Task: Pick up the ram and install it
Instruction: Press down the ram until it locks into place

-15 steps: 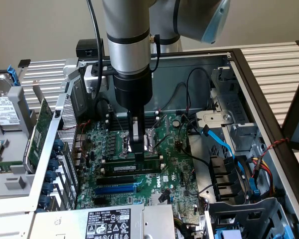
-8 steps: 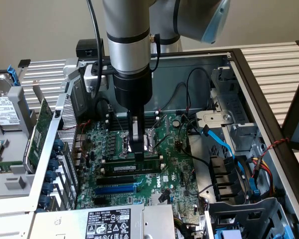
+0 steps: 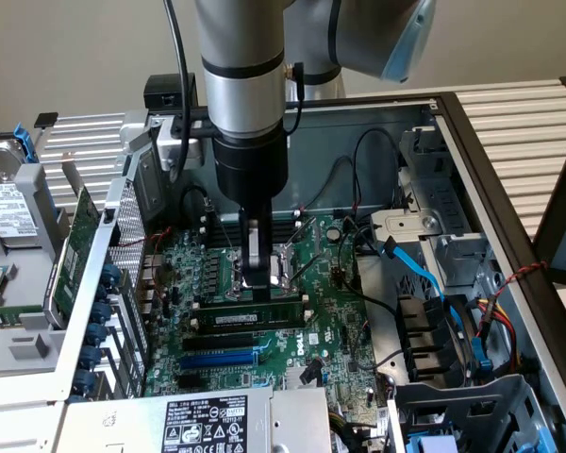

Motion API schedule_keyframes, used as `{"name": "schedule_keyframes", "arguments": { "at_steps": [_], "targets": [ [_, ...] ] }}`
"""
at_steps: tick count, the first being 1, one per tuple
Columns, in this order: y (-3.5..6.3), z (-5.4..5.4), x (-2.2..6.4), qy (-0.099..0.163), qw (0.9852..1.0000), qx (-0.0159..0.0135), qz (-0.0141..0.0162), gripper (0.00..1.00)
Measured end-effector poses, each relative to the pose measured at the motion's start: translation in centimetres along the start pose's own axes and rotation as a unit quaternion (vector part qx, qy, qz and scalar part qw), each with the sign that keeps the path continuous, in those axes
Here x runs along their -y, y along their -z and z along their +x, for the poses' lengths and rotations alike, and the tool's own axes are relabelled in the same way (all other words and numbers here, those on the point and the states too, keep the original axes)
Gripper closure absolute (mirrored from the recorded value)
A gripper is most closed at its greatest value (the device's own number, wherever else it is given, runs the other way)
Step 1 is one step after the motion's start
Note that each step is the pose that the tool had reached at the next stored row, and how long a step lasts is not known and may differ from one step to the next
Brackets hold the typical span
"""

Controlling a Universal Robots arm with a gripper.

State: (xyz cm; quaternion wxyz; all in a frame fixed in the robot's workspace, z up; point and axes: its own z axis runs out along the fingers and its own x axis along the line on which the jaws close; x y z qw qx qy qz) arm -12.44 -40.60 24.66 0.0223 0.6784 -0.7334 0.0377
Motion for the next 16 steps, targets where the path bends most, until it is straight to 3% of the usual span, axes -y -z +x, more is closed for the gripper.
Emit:
{"name": "schedule_keyframes", "arguments": {
  "at_steps": [3,8,12,16],
  "targets": [
    [-0.02,0.2,0.01,-0.003,1.0,0.0004,-0.0007,0.89],
    [-0.03,0.37,-0.01,-0.011,0.9999,0.0003,-0.0056,0.89],
    [-0.03,0.38,-0.08,-0.017,0.9998,0.0023,-0.0092,0.89],
    [-0.04,0.4,-0.29,-0.02,0.9997,0.0028,-0.0103,0.89]
  ]
}}
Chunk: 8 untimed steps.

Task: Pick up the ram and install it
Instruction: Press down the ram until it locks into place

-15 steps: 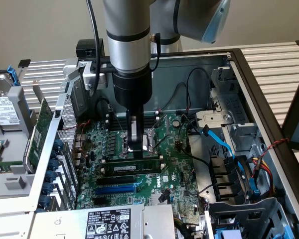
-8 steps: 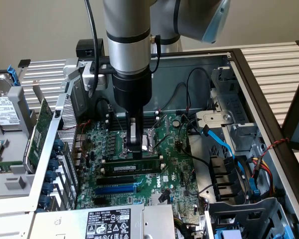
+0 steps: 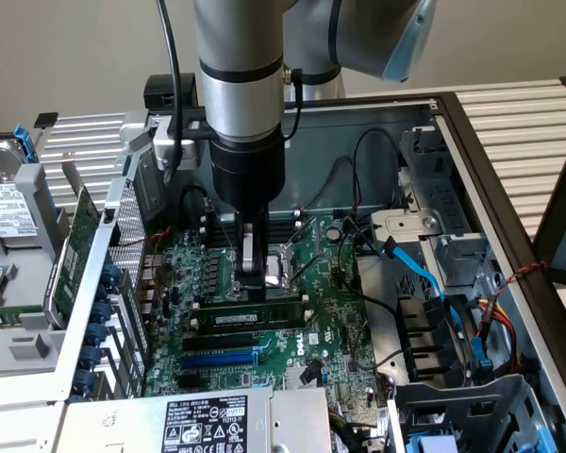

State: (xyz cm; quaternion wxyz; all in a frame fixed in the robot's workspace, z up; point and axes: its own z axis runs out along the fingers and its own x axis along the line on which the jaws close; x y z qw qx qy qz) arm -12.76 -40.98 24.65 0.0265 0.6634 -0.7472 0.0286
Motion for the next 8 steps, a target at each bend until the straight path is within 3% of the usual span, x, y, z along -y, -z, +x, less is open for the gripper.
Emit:
{"name": "schedule_keyframes", "arguments": {
  "at_steps": [8],
  "targets": [
    [-0.31,-0.33,-0.33,-0.002,1.0,-0.0001,-0.0003,0.89]
  ]
}}
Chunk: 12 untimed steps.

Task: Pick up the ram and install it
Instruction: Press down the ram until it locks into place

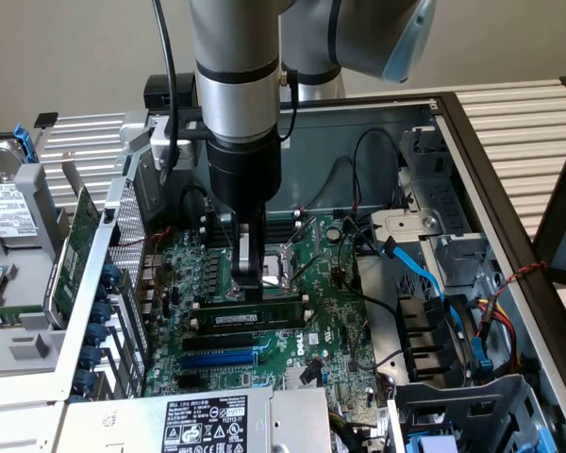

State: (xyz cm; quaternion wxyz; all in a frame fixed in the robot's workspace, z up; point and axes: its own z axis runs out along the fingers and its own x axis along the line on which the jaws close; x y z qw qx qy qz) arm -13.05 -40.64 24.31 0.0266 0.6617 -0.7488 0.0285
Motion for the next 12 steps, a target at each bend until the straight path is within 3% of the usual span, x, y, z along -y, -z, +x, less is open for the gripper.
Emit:
{"name": "schedule_keyframes", "arguments": {
  "at_steps": [12],
  "targets": [
    [-0.68,-0.32,-0.2,0.0,1.0,0.0,-0.0001,0.89]
  ]
}}
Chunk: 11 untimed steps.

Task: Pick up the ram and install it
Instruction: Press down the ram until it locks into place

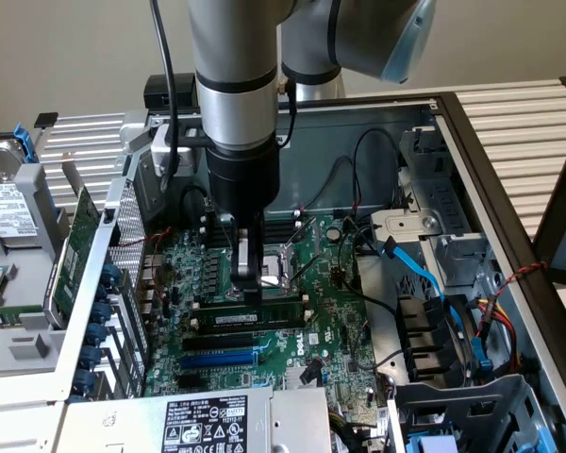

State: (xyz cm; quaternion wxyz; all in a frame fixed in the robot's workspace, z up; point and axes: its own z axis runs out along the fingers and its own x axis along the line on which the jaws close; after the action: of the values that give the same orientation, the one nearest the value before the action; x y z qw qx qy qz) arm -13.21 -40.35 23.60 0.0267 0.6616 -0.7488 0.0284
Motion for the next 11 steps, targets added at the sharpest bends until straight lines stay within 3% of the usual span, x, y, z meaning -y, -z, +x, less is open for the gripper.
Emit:
{"name": "schedule_keyframes", "arguments": {
  "at_steps": [11],
  "targets": [
    [-0.55,-0.09,-0.14,0.0,1.0,0.0004,0.0,0.89]
  ]
}}
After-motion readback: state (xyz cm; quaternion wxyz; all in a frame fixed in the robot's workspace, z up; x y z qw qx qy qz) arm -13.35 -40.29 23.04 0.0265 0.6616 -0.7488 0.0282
